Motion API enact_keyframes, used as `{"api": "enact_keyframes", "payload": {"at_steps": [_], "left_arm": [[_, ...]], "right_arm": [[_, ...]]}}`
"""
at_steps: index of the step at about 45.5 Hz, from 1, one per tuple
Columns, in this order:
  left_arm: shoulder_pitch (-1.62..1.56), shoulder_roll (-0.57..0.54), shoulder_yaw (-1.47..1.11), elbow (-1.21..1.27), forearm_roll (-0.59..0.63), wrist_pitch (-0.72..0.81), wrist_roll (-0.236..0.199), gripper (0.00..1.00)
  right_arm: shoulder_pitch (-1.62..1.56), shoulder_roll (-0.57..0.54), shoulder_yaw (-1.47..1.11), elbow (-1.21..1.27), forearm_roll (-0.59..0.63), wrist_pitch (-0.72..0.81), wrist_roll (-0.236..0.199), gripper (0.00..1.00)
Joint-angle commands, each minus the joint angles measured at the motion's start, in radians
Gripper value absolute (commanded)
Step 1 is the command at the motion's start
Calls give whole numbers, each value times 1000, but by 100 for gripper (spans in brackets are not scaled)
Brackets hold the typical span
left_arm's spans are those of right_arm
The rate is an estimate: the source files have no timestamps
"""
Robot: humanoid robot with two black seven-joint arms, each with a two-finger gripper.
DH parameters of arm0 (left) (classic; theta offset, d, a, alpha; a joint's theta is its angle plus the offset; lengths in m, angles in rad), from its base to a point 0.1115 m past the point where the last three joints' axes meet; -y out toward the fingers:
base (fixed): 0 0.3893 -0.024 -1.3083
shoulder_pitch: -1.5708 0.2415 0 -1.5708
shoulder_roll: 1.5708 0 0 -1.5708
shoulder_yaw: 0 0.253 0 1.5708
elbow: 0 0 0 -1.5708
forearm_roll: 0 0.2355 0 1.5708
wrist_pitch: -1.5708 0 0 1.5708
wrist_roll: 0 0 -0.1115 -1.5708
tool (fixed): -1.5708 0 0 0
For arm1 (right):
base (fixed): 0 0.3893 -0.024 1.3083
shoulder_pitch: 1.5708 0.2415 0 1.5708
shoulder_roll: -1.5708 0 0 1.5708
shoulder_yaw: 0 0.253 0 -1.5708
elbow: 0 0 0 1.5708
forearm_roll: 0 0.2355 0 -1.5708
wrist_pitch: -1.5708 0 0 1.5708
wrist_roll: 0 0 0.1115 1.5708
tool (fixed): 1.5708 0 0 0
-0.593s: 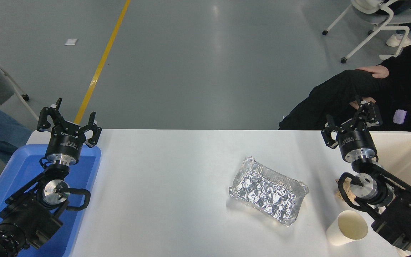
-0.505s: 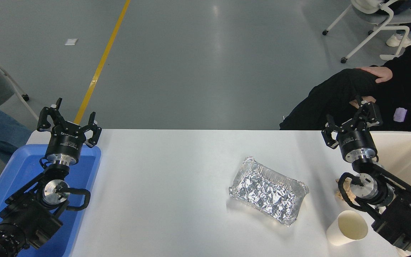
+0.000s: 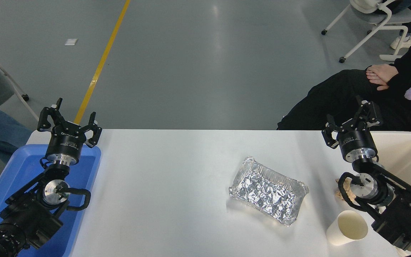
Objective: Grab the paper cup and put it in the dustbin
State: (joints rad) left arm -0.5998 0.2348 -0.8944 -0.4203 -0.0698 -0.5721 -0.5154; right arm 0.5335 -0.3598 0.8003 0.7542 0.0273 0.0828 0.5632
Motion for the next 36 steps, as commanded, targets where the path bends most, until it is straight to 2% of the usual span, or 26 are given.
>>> {"api": "enact_keyframes", "payload": {"at_steps": [1, 20, 27, 32, 36], "left_arm": [[0, 0, 0, 0, -1, 0, 0, 99], [0, 0, 0, 0, -1, 0, 0, 99], [0, 0, 0, 0, 1, 1, 0, 99], [0, 0, 0, 0, 1, 1, 0, 99], [0, 0, 0, 0, 1, 1, 0, 99]], "right_arm": [[-1, 2, -1, -1, 0, 0, 0, 100], [28, -4, 2, -13, 2, -6, 0, 100], [36, -39, -26, 14, 13, -5, -2, 100], [62, -140, -186, 50, 25, -2, -2, 100], [192, -231, -496, 51, 25, 9, -2, 100]]}}
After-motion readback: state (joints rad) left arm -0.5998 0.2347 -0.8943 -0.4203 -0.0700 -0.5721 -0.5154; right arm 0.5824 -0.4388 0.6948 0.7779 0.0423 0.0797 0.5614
